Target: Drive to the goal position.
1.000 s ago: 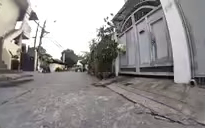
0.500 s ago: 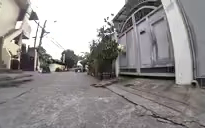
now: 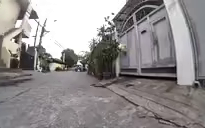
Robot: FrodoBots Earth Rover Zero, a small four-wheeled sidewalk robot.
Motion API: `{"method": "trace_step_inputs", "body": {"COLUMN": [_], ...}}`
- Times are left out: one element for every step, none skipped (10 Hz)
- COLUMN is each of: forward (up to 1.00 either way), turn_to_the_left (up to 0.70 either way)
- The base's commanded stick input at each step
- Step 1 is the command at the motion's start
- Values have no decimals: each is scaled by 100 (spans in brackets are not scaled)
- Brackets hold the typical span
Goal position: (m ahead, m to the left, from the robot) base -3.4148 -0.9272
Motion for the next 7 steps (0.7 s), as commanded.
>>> {"method": "trace_step_inputs", "body": {"forward": [14, 14, 14, 15, 14, 14, 15], "turn_to_the_left": [0, 0, 0, 0, 0, 0, 0]}}
